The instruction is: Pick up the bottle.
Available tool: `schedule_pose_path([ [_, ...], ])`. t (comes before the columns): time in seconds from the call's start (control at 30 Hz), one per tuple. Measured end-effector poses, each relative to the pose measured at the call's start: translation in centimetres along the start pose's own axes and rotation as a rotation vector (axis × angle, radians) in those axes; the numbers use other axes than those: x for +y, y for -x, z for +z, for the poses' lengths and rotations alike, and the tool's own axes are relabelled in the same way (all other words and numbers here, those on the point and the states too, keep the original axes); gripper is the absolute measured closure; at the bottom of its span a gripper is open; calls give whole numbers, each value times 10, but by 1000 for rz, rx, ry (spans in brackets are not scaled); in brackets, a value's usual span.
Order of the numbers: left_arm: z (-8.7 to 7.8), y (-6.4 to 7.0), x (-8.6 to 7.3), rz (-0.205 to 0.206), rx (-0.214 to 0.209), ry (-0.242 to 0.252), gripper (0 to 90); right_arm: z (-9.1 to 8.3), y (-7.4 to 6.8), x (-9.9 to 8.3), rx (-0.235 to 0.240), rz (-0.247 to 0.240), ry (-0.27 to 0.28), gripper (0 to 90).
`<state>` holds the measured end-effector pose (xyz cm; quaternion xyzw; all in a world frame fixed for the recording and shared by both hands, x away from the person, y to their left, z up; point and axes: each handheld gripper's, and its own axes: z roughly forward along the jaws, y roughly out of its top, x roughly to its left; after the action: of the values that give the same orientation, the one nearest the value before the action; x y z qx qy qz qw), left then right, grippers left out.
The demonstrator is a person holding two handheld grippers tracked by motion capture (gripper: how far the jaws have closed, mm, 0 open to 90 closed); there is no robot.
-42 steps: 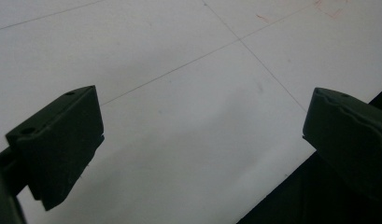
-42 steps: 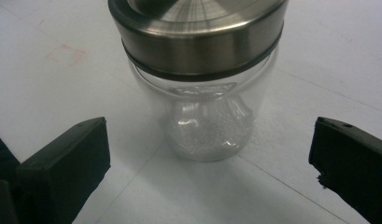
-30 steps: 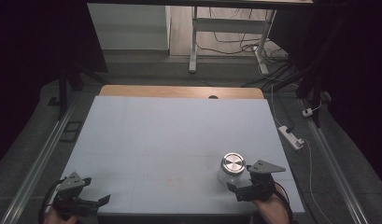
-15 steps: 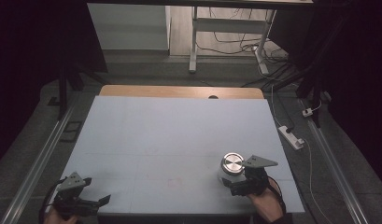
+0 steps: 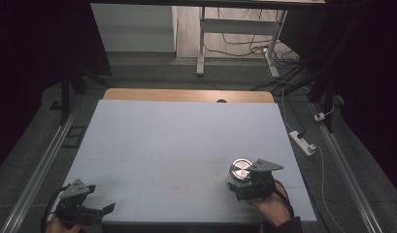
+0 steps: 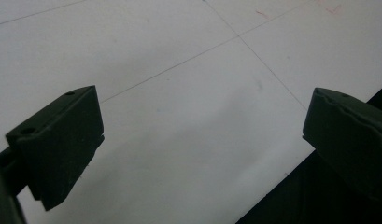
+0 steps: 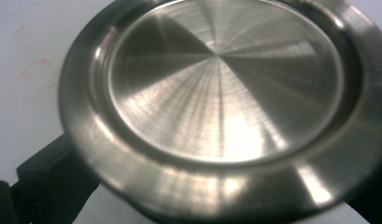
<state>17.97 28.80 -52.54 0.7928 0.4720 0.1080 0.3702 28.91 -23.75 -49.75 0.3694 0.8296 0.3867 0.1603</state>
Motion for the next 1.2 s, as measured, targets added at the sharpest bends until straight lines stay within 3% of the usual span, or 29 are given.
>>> schedule_pose_path([
  [0.3, 0, 0, 0, -2, 0, -2, 0, -1, 1, 2, 6, -3, 1, 130],
  [1.2, 1, -1, 0, -6, -5, -2, 0, -5, -4, 4, -29, -61, -3, 151],
])
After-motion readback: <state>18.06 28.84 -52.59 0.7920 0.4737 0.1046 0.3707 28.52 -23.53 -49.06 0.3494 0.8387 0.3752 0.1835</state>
